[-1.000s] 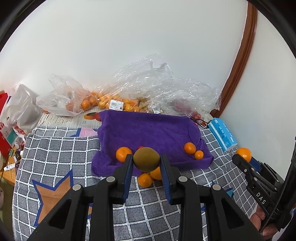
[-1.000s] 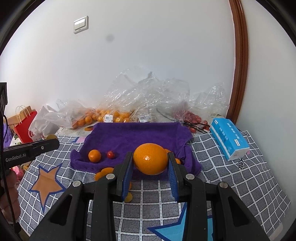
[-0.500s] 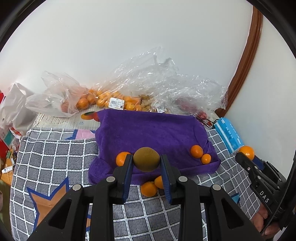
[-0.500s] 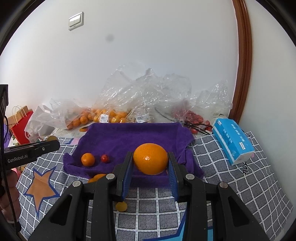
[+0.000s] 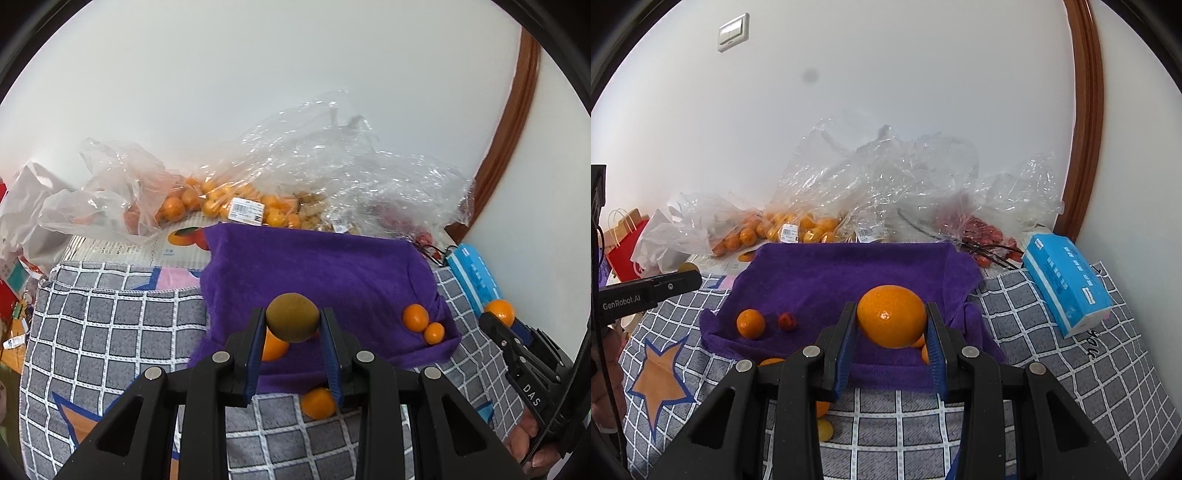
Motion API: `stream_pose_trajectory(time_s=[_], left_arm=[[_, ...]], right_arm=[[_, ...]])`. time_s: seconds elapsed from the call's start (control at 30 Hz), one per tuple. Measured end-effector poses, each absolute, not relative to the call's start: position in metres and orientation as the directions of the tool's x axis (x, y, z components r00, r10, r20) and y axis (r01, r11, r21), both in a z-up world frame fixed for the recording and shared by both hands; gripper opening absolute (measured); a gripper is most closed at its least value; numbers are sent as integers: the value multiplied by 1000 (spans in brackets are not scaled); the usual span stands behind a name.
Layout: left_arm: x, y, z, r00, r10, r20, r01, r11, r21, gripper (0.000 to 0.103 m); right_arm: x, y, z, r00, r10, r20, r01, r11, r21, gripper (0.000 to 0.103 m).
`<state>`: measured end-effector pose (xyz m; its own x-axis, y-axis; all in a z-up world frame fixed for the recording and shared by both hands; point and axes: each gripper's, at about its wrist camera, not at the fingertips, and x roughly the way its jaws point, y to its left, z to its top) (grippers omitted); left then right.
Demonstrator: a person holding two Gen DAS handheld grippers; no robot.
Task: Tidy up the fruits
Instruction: 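Lower the orange onto the towel and open the right tool while the left tool releases the yellow-green fruit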
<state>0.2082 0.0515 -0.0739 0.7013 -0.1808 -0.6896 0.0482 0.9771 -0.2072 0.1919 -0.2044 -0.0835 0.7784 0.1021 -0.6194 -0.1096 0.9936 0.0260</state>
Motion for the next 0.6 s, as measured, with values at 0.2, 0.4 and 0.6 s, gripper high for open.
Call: stream_pose_trajectory(time_s=[0.2, 0.4, 0.6], left_arm=[[223, 65, -81, 698, -159, -698, 14, 978, -209, 28], [240, 72, -93, 683, -148, -716, -15, 976, -217, 28], [262, 60, -106, 666, -145, -732, -2, 980, -197, 28]], right_arm=[[211, -203, -97, 764, 117, -635, -120, 992, 39, 36], [233, -195, -124, 724, 144, -675, -146, 988, 55, 36], [250, -183, -149, 681, 178, -710, -190, 980, 64, 36]])
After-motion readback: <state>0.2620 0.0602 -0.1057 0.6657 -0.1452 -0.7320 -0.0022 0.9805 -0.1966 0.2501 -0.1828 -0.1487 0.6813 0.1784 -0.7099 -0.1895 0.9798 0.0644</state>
